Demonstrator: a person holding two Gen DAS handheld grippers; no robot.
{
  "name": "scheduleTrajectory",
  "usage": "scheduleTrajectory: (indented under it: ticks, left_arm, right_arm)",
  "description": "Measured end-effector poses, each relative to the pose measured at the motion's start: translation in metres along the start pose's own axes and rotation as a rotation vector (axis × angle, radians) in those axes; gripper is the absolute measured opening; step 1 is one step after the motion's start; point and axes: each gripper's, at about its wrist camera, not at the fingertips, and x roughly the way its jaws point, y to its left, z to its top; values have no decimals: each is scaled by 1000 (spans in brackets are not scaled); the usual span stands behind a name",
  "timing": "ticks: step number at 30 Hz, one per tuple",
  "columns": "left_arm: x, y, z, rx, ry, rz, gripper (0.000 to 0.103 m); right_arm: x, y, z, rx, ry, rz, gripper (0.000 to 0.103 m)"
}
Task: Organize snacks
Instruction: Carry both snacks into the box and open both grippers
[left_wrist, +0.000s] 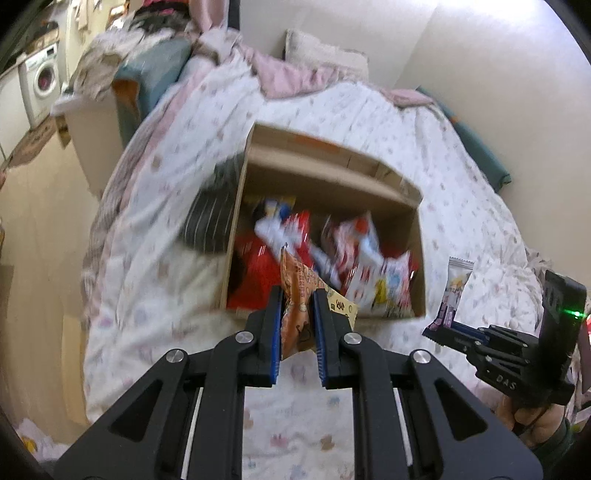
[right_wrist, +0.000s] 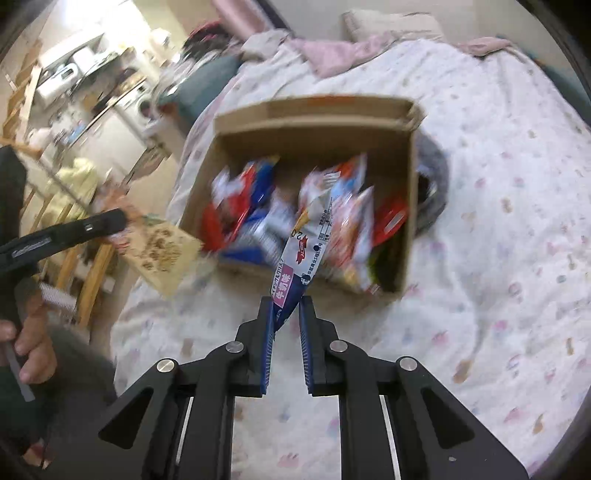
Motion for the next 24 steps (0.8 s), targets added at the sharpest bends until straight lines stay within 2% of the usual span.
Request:
scheduleTrajectory:
  ticks: [5, 10, 14, 20, 24]
  left_arm:
    - [16, -13, 29, 48, -27, 12, 12]
    - [39, -20, 43, 72, -45, 38, 12]
    - [49, -26, 39, 132, -123, 76, 12]
    - [70, -26, 43, 130, -102, 3, 13]
    - [85, -25, 43, 130, -76, -7, 13]
  right_arm:
    - [7, -21, 26, 63, -50, -47, 14]
    - [17, -33, 47, 81, -80, -86, 14]
    - [30, -43, 55, 93, -80, -125, 14]
    - [56, -44, 58, 82, -31, -145, 14]
    - [68, -45, 58, 85, -7, -142, 14]
